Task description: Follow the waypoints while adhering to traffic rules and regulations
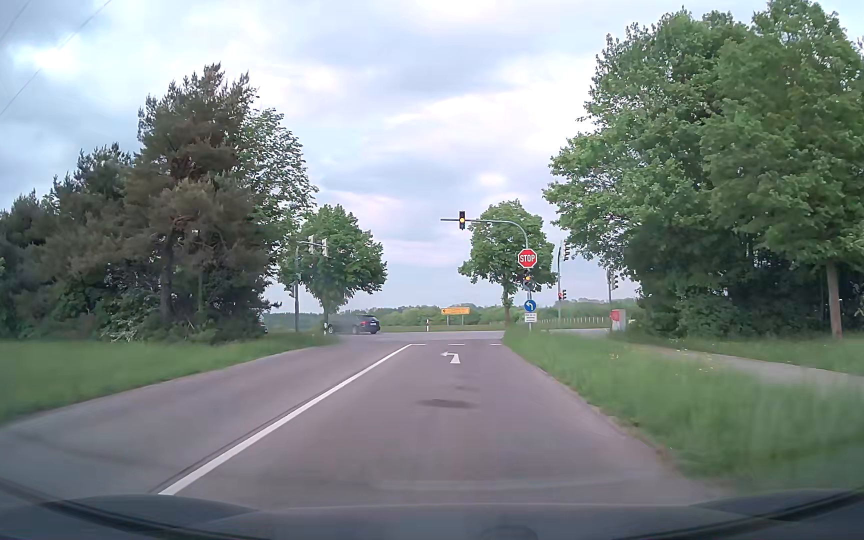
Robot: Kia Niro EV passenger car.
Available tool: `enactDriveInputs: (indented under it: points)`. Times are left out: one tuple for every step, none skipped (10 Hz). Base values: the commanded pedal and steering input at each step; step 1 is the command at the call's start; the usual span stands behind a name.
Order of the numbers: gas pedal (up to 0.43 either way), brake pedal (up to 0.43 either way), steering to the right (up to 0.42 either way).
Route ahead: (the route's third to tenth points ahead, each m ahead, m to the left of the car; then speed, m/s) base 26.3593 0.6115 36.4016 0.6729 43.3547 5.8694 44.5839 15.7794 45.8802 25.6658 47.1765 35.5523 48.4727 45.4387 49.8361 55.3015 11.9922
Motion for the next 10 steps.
enactDriveInputs:
  points:
    - [0.0, 0.0, 0.0]
    - [0.0, 0.0, 0.0]
    - [0.039, 0.0, 0.0]
    - [0.157, 0.0, 0.0]
    - [0.169, 0.0, 0.0]
    - [0.169, 0.0, 0.0]
    - [0.157, 0.0, 0.0]
    - [0.098, 0.0, 0.0]
    - [0.0, 0.0, 0.0]
    - [0.0, 0.0, 0.0]
